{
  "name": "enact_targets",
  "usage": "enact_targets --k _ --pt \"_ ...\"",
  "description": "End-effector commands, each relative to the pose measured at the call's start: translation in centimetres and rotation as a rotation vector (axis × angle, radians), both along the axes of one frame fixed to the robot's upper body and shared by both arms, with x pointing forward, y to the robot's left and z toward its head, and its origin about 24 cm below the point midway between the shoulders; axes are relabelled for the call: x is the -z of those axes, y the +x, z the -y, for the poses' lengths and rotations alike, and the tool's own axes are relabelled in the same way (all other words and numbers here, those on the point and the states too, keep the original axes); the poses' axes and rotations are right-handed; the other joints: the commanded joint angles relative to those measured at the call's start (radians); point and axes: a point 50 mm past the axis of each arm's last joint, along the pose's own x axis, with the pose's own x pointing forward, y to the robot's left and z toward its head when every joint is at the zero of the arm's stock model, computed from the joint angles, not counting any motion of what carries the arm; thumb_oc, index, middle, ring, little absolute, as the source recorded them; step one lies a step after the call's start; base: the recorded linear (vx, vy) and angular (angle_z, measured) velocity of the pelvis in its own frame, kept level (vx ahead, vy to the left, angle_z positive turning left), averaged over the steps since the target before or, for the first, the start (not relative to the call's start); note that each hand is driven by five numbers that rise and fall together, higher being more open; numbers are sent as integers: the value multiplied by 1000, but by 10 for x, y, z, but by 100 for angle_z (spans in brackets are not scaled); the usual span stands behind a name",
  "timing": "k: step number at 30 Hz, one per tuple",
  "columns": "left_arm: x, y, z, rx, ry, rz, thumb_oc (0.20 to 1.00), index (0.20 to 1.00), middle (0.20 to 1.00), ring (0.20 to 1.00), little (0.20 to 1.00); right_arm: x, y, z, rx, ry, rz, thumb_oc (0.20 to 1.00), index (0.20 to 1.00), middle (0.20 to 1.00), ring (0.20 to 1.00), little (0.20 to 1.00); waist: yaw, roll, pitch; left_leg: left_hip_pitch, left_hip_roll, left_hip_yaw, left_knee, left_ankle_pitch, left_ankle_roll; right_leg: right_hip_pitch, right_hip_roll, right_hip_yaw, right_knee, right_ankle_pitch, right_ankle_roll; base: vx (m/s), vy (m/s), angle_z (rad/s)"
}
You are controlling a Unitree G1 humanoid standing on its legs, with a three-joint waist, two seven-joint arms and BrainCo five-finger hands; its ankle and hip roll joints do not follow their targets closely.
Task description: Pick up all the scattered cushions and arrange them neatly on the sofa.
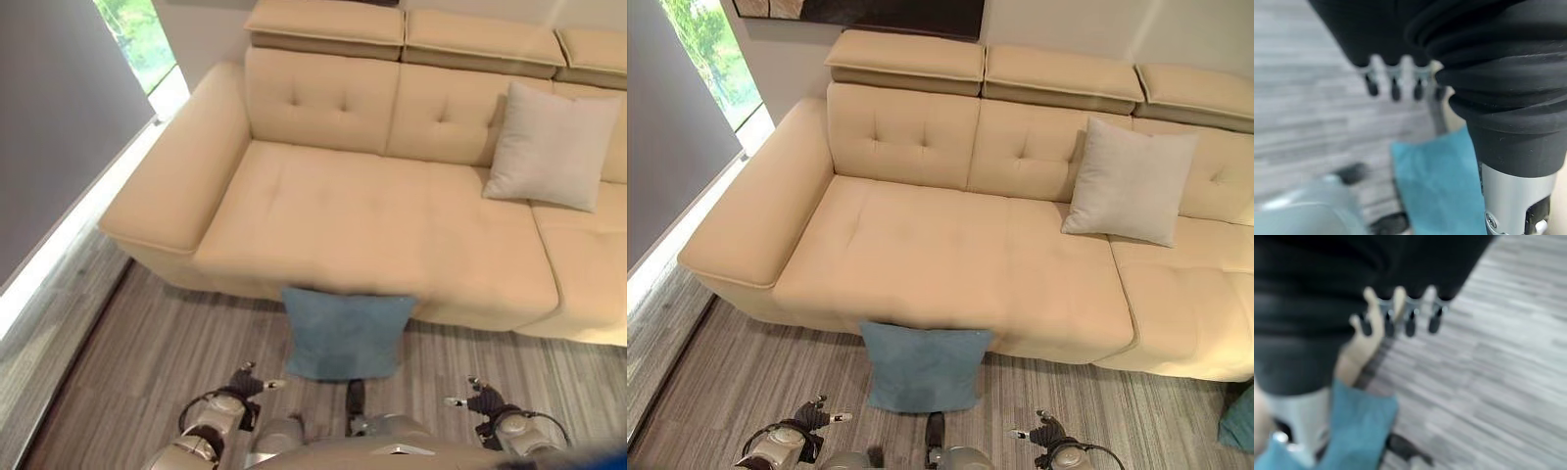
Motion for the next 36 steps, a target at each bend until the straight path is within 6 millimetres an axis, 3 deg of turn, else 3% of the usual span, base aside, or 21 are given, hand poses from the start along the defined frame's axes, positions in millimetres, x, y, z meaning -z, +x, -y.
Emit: enact_targets --k 1,8,11,12,13,15,18,21,25,30,31,36 --pt "-6 11 -7 2 6 44 1000 1000 1000 1000 1000 -5 10 4 11 -3 48 1000 1000 1000 1000 1000 -1 21 -6 28 -8 -4 -74 110 -27 19 -24 94 156 -85 146 114 128 -39" --pt "-11 16 -18 -47 30 86 1000 1000 1000 1000 1000 -7 22 -5 29 24 93 1000 1000 1000 1000 1000 18 20 2 42 -20 27 -67 74 4 -7 -46 133 216 -94 174 57 104 -19" --pt "-25 39 -22 -95 36 206 1000 1000 1000 1000 1000 -12 31 -2 111 36 161 1000 1000 1000 1000 1000 -1 30 27 7 -23 9 -37 69 5 -81 -41 194 277 -97 175 -59 24 0" --pt "-39 60 -20 -111 32 305 1000 1000 1000 1000 1000 -19 43 2 129 16 216 1000 1000 1000 1000 1000 1 31 59 -41 -30 15 -11 64 1 -120 -54 189 271 -94 167 -132 -13 30" --pt "-39 61 -20 -111 32 305 1000 1000 1000 1000 1000 -19 43 2 129 16 216 1000 1000 1000 1000 1000 1 31 58 -42 -30 15 -10 63 1 -121 -54 189 271 -94 167 -212 -22 24" --pt "-57 86 -16 -138 32 431 1000 1000 1000 1000 1000 -29 61 3 151 6 298 1000 1000 1000 1000 1000 3 32 99 -149 -32 32 42 70 -8 -199 -61 177 280 -89 161 -281 -50 11" --pt "-74 108 -7 -177 1 544 1000 1000 1000 1000 1000 -43 83 4 161 -8 401 1000 1000 1000 1000 1000 -2 33 122 -295 -35 28 104 85 -15 -332 -51 155 328 -74 154 -252 -91 -2" --pt "-97 134 2 -214 -26 666 1000 1000 1000 1000 1000 -69 114 6 171 -34 551 1000 1000 1000 1000 1000 -17 41 122 -466 -30 23 164 103 -17 -496 -51 146 386 -66 148 -195 -97 3" --pt "-108 146 7 -238 -47 721 1000 1000 1000 1000 1000 -86 132 6 166 -48 641 1000 1000 1000 1000 1000 -23 44 130 -558 -22 19 199 110 -23 -579 -56 144 416 -63 145 -73 -61 3" --pt "-139 175 24 -274 -74 846 1000 1000 1000 1000 1000 -128 173 0 176 -97 845 1000 1000 1000 1000 1000 -32 69 158 -732 -4 14 254 120 -35 -757 -65 143 494 -68 140 -59 -79 2" --pt "-145 181 26 -267 -72 867 1000 1000 1000 1000 1000 -135 179 -2 175 -96 879 1000 1000 1000 1000 1000 -33 72 166 -742 -2 8 278 86 -37 -770 -65 145 522 -102 141 21 -44 6" --pt "-183 208 34 -279 -77 983 1000 1000 1000 1000 1000 -190 217 -9 161 -97 1091 1000 1000 1000 1000 1000 -42 88 203 -920 7 2 404 66 -36 -941 -72 156 656 -127 134 -20 -65 0"
